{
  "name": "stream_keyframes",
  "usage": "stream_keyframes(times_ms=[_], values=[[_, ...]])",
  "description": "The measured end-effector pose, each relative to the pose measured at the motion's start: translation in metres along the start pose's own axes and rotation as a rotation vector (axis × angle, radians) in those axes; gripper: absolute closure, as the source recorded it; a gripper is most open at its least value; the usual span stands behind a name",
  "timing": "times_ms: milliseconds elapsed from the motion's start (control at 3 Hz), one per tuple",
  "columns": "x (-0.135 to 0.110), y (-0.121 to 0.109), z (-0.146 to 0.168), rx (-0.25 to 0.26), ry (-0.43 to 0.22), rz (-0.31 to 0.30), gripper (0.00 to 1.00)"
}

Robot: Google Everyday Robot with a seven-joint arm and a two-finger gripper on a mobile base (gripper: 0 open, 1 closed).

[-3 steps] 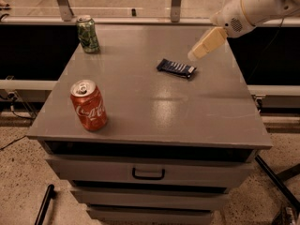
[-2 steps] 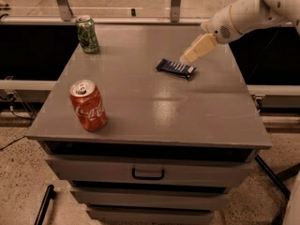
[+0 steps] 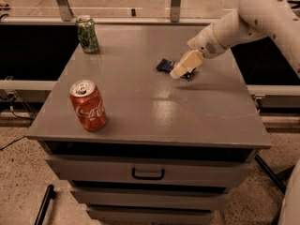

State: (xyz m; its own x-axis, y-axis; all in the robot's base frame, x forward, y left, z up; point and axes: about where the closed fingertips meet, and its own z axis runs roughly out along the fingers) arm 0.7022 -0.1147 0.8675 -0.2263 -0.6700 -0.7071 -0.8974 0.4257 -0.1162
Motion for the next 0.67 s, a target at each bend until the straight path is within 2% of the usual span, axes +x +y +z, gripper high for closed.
stream_keyframes(times_ms=[333, 667], values=[[0.0105, 0.0069, 0.0162, -0.006, 0.034, -0.005, 0.37], [0.0175, 0.0091, 0.0223, -0.001, 0.062, -0.009, 0.68]])
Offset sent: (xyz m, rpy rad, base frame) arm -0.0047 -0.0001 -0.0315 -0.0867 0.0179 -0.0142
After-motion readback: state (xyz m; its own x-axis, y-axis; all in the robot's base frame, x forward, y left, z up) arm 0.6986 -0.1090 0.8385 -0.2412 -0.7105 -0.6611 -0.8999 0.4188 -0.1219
